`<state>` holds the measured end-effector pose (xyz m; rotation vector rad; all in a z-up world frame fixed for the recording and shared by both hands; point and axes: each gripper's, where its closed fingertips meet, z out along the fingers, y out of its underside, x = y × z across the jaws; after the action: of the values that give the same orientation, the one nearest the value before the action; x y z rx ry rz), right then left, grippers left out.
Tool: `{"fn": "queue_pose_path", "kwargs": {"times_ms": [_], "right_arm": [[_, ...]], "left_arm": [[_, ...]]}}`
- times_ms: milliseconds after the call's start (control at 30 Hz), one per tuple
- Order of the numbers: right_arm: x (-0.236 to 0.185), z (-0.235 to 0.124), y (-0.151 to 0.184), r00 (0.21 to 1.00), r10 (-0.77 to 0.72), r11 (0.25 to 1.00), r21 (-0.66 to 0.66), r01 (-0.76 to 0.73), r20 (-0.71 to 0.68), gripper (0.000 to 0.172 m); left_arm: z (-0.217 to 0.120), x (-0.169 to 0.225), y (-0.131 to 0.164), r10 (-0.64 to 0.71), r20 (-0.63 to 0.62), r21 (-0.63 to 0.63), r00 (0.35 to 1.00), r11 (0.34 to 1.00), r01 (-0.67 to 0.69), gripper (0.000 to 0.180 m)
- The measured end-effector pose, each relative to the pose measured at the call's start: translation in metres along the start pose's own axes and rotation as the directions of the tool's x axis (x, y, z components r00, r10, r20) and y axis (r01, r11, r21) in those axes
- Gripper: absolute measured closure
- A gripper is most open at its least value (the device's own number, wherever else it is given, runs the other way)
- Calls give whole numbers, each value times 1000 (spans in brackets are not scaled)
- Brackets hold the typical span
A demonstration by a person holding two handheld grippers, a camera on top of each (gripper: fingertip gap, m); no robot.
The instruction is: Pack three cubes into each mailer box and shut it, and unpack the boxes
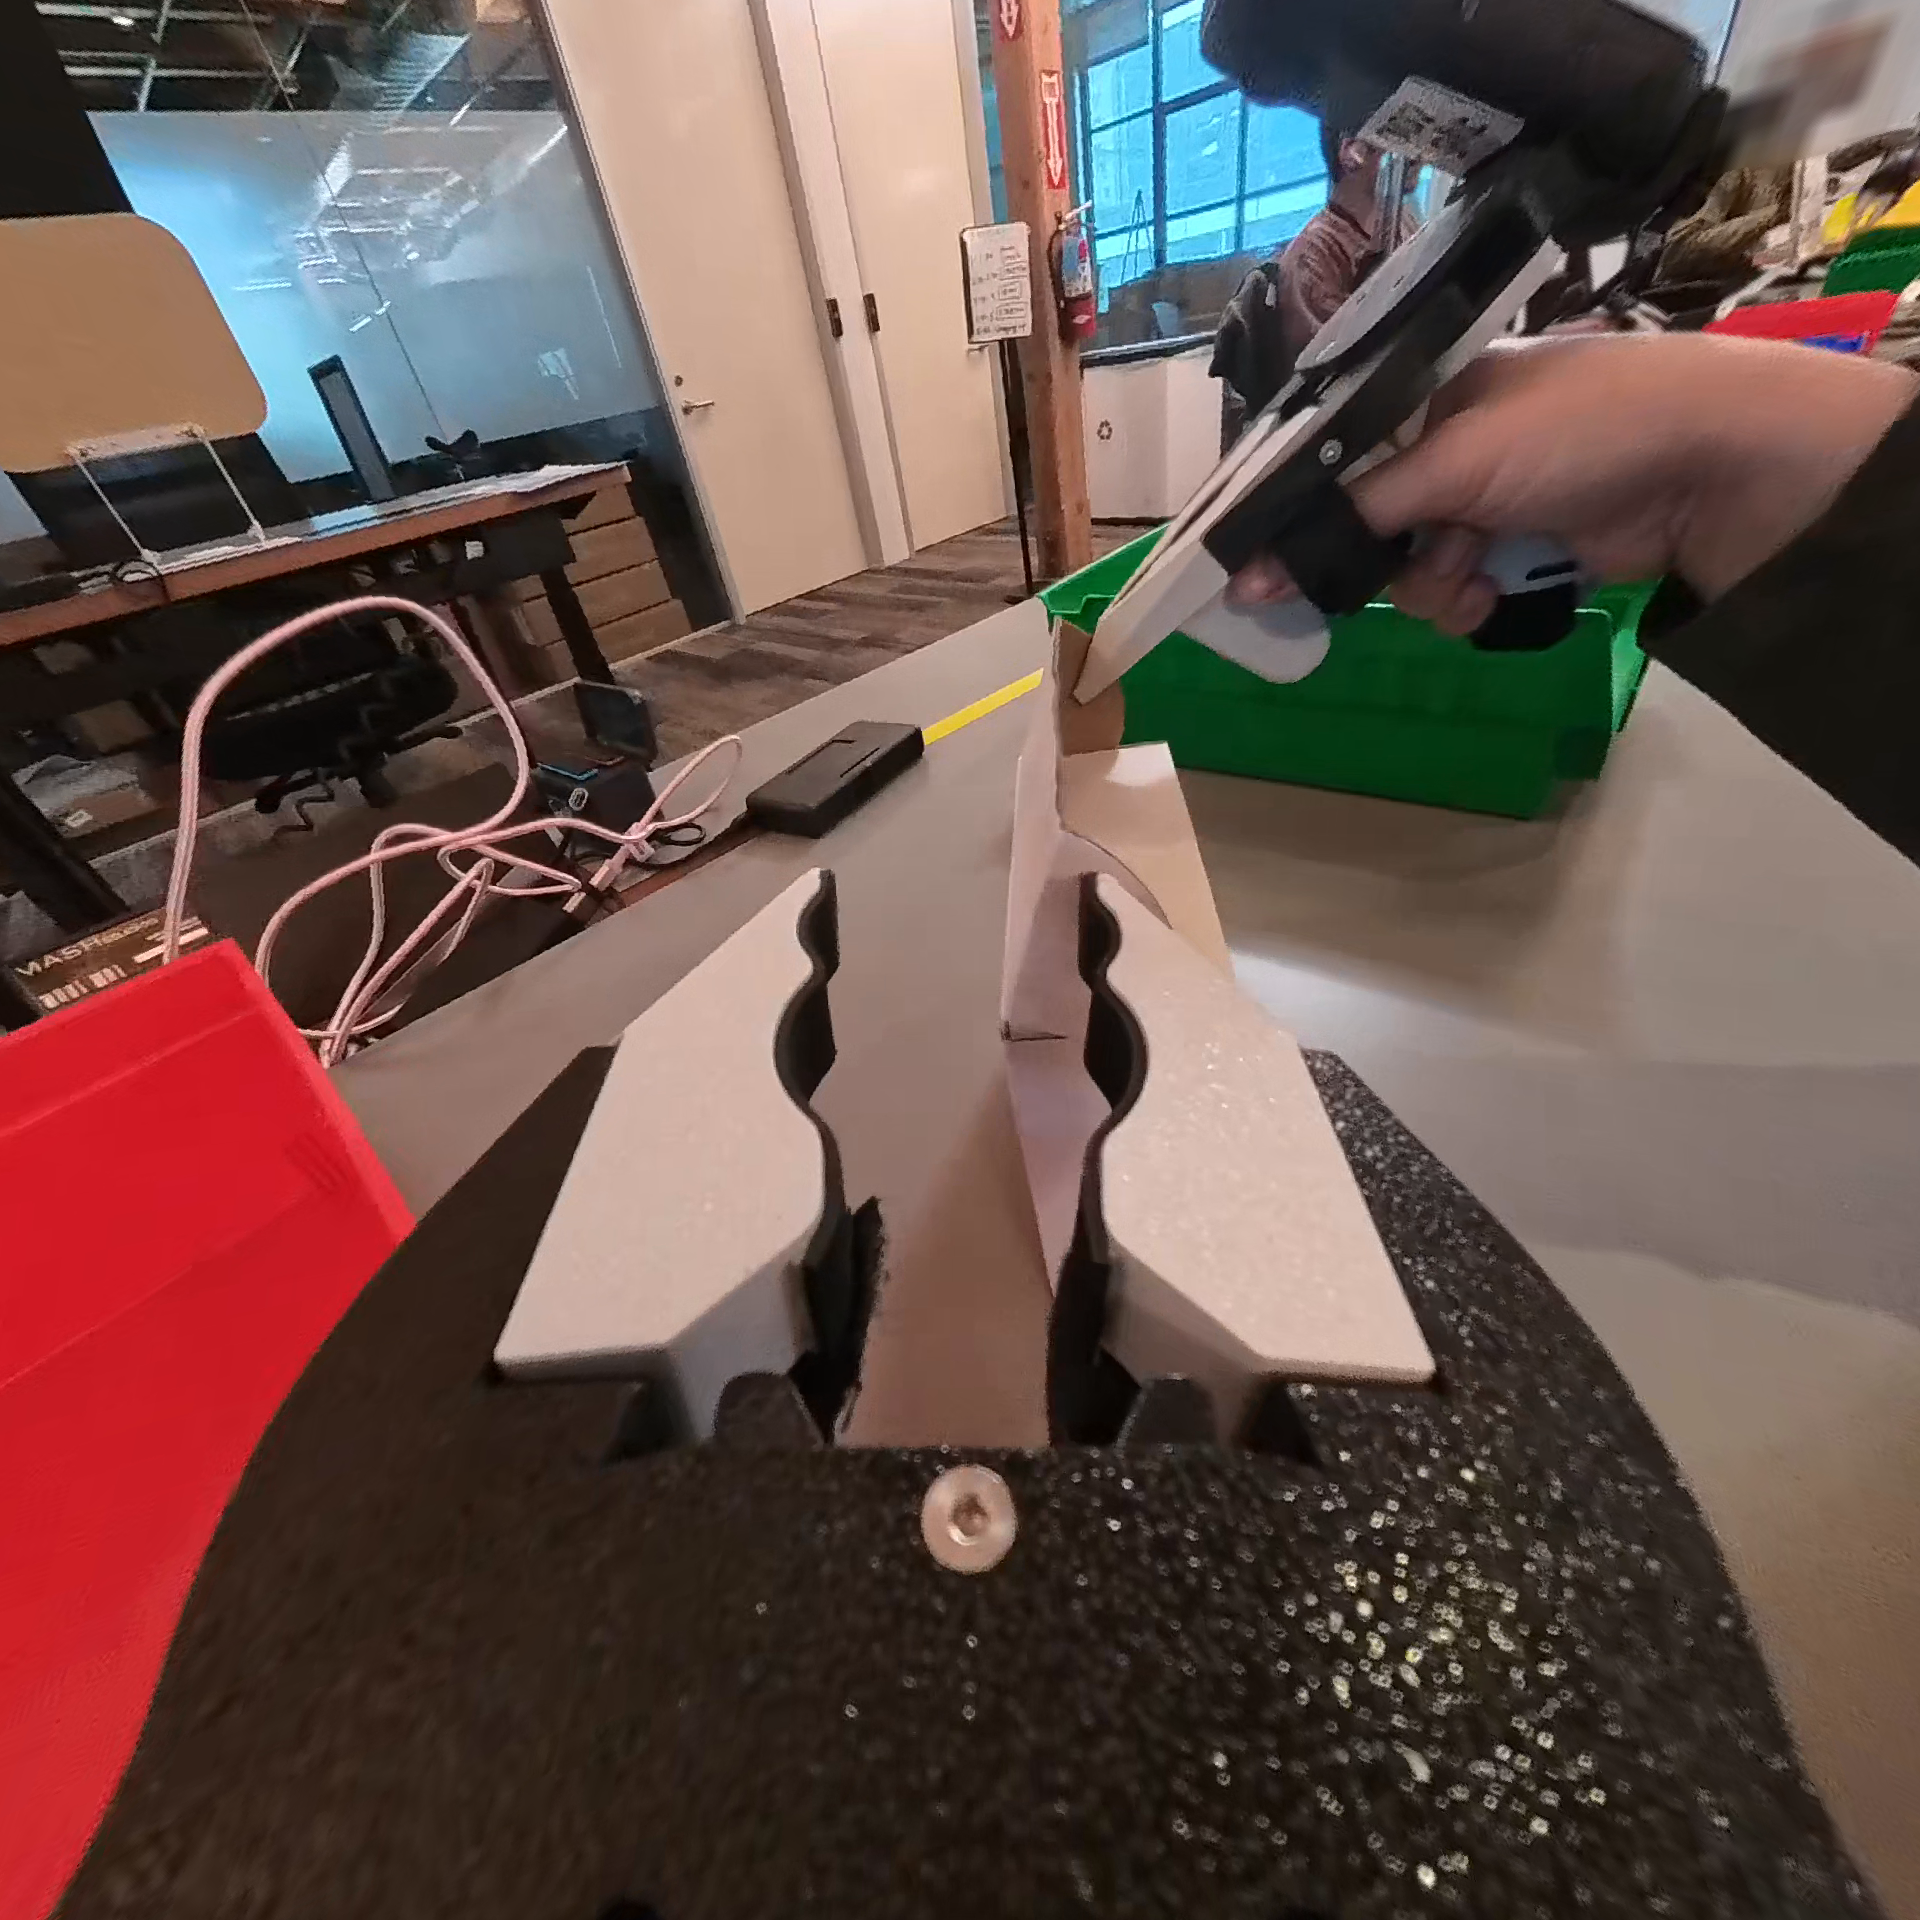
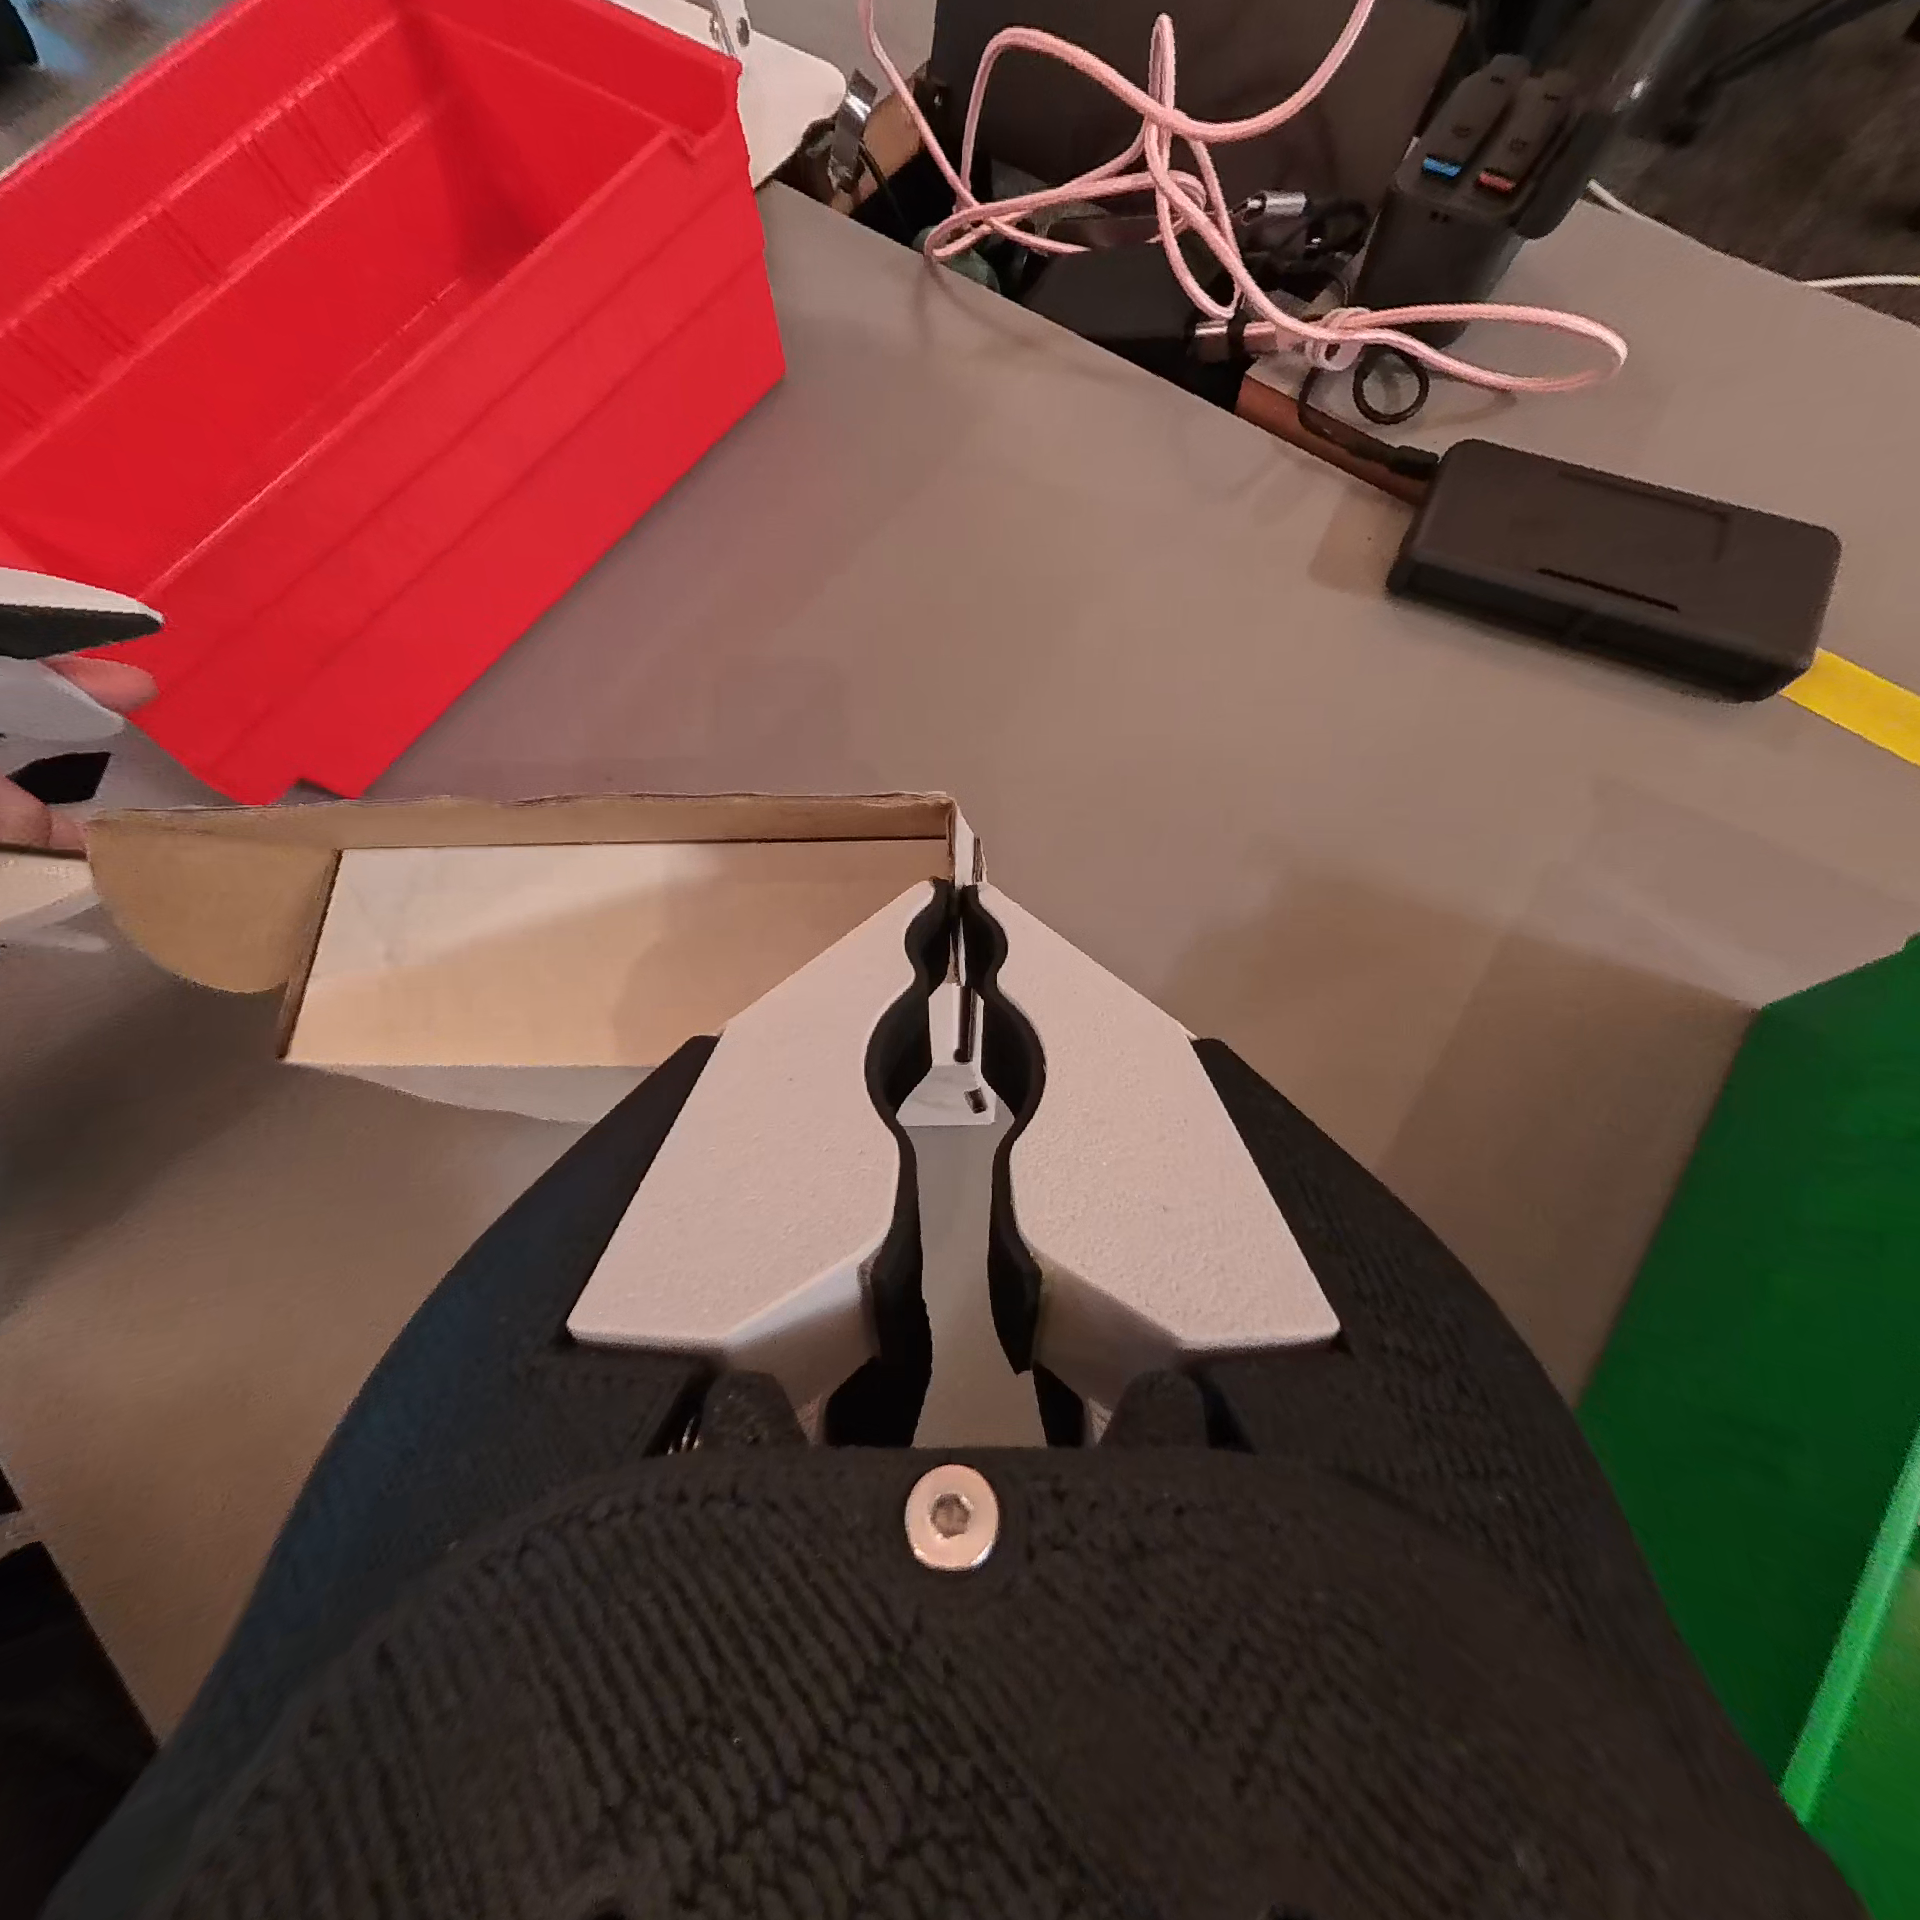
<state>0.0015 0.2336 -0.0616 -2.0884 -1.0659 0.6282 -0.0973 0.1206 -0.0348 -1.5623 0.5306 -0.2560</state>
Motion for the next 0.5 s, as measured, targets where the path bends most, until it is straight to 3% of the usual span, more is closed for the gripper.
{"fn": "queue_pose_path", "kwargs": {"times_ms": [33, 200, 400, 500], "right_arm": [[1, 0, 0, 1000, 4, 1000, -1, -4, -1, 172], [2, -1, 0, 1000, 15, 1000, -6, -15, -4, 172], [-3, -2, 2, 1000, 16, 1000, 1, -16, 25, 172], [-4, -2, 3, 999, 18, 1000, 1, -18, 28, 172]], "left_arm": [[1, -1, -1, 1, 4, -2, 1000, 1000, -1, 136], [2, 2, -3, 8, -8, -14, 1000, 1000, -8, 135], [-20, 30, -5, -95, -301, 24, 949, 994, 107, 108], [-20, 33, -5, -67, -308, 26, 949, 997, 79, 107]]}}
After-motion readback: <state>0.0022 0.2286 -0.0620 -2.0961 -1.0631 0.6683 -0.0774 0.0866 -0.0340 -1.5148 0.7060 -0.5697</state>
